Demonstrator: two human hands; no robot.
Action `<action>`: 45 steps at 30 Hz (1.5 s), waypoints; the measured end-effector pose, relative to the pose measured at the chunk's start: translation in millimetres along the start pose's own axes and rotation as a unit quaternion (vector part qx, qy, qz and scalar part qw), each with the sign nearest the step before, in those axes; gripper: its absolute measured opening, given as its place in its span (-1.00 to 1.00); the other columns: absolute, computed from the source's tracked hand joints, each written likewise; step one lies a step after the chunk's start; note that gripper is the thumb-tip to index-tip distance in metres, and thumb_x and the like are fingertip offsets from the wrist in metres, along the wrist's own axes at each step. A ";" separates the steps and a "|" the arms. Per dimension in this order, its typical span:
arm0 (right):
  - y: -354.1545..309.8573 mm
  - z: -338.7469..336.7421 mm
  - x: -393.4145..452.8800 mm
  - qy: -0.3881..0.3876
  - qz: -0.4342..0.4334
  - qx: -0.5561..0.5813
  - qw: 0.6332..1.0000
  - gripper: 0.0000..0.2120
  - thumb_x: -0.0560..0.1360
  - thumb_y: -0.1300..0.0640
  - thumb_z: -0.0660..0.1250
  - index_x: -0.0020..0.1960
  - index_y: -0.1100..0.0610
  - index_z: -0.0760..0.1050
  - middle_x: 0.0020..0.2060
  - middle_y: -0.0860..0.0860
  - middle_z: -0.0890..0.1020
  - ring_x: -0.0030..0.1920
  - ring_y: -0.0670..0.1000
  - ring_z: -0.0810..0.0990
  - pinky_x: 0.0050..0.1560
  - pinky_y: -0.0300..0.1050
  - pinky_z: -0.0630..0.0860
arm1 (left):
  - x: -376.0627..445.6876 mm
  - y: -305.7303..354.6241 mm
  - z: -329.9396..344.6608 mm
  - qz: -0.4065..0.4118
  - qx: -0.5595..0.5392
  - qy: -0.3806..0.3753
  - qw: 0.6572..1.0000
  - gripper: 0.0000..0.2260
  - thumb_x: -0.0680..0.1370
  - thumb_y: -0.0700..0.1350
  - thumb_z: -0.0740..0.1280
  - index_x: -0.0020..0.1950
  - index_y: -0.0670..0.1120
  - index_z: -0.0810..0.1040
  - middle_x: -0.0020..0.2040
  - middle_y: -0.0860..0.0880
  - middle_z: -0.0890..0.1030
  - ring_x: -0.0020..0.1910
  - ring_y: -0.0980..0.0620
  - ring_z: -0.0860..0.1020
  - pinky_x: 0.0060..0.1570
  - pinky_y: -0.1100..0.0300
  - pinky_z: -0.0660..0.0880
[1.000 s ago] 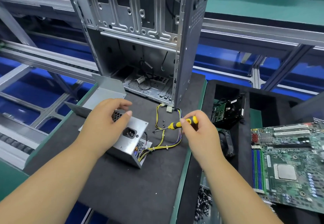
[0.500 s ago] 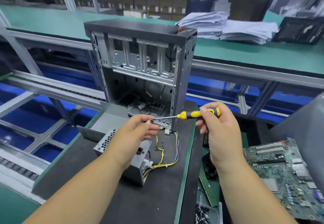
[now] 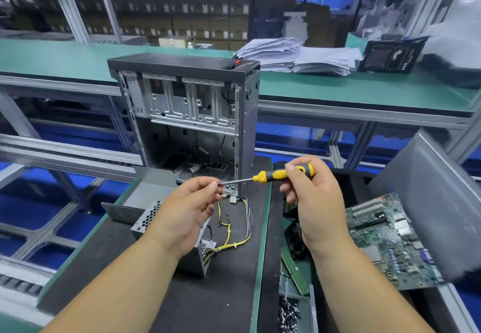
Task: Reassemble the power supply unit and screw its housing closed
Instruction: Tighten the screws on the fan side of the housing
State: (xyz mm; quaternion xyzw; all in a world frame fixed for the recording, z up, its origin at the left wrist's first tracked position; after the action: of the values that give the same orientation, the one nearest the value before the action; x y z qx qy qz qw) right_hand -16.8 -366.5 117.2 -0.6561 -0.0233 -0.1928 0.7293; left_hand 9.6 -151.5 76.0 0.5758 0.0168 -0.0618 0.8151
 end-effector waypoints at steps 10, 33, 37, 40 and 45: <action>-7.9 -1.1 -9.8 0.017 0.003 -0.025 1.000 -0.95 0.48 0.01 0.33 -0.17 -0.09 0.54 -0.34 -0.08 0.58 -0.32 -0.07 0.55 -0.34 -0.21 0.46 | 0.8 -3.0 2.2 -0.022 -0.029 -0.030 0.999 -0.94 0.40 -0.08 0.43 -0.17 -0.04 0.67 -0.25 0.01 0.61 -0.30 0.14 0.55 -0.28 0.33 0.54; -18.6 139.8 -17.5 0.077 -0.016 -0.147 0.986 -0.89 0.53 -0.01 0.34 -0.10 0.01 0.49 -0.28 0.03 0.61 -0.32 -0.05 0.57 -0.30 -0.15 0.52 | 34.9 56.3 -110.4 0.058 0.139 -0.171 0.974 -0.74 0.49 0.13 0.37 0.14 0.11 0.62 0.13 0.05 0.68 0.20 0.12 0.59 0.23 0.15 0.48; -19.5 166.5 -21.0 0.050 -0.036 -0.233 0.971 -0.89 0.55 0.00 0.35 -0.14 -0.05 0.47 -0.31 0.04 0.56 -0.27 0.14 0.56 -0.24 0.13 0.52 | 41.0 56.9 -151.6 0.063 0.204 -0.128 0.969 -0.74 0.69 -0.01 0.13 0.12 0.11 0.62 0.08 0.12 0.68 0.17 0.18 0.58 0.31 0.09 0.41; -16.4 182.3 -20.9 0.011 -0.056 -0.303 0.951 -0.88 0.54 0.02 0.37 -0.13 -0.04 0.45 -0.37 -0.04 0.55 -0.38 -0.05 0.50 -0.35 -0.18 0.45 | 40.8 51.3 -171.6 0.062 0.271 -0.123 0.953 -0.78 0.64 -0.11 0.23 0.02 0.13 0.64 0.03 0.17 0.67 0.09 0.27 0.57 0.13 0.27 0.42; -4.1 201.5 -26.5 -0.052 -0.042 -0.397 0.915 -0.88 0.54 0.01 0.36 -0.10 -0.06 0.42 -0.30 -0.14 0.61 -0.33 -0.09 0.57 -0.41 -0.24 0.49 | 38.6 31.4 -190.6 0.059 0.406 -0.173 0.896 -0.73 0.47 -0.26 0.37 -0.05 0.14 0.62 0.05 0.16 0.59 -0.02 0.29 0.52 0.04 0.33 0.41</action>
State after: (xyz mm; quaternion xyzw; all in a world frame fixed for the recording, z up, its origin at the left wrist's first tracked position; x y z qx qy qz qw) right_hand 1.5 -165.5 141.4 -0.8992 -0.0097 -0.1821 0.3977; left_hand 60.0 35.0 37.4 0.8367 -0.1845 -0.1139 0.5029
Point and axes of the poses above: each hand's wrist, its own x-axis towards the middle knuckle, its own z-axis out of the palm, y = z × x, the point moved 4 cm from there along x, towards the middle knuckle
